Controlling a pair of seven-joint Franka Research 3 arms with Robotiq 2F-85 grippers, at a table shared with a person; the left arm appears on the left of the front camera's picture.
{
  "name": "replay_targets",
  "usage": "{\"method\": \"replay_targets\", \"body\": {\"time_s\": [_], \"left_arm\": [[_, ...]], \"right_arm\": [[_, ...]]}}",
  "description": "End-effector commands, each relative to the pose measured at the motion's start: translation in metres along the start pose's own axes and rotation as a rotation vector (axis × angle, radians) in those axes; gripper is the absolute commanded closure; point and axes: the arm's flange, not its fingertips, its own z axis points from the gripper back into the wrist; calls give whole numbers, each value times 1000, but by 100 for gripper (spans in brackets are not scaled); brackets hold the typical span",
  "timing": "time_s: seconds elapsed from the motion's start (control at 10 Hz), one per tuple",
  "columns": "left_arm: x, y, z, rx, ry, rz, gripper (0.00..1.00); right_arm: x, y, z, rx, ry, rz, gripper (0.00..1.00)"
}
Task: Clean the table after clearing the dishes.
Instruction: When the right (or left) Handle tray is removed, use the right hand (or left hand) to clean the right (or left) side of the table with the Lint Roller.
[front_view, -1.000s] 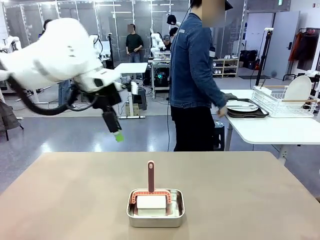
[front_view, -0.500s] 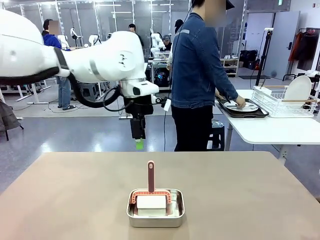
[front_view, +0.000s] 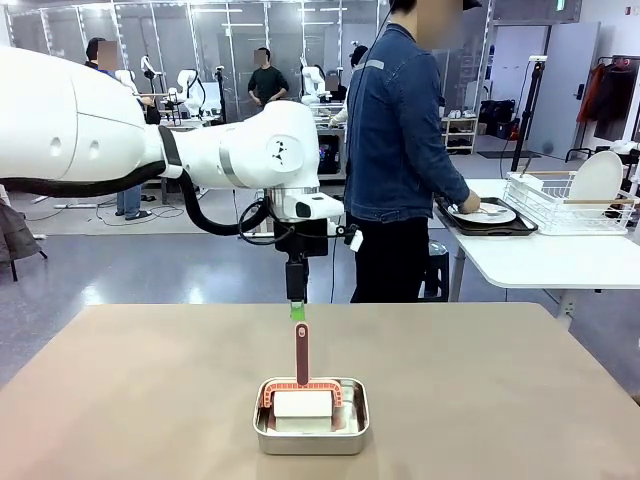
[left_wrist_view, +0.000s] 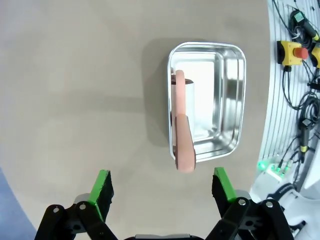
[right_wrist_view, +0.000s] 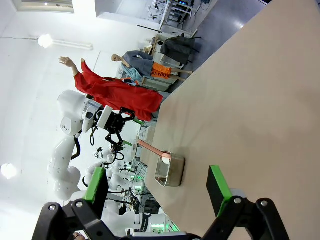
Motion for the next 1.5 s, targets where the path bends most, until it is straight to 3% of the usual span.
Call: {"method": "replay_targets", "body": {"time_s": [0.0,0.8,1.4], "left_arm": [[2,-1,-2,-32,14,30,0],[8,-22,-49,-88,42,64,0],[2,-39,-54,-97,38,90,0]], "right_arm": [[0,4,0,-5,3,-10,0],[0,4,0,-5,3,-10,0],[0,4,0,-5,3,-10,0]]}}
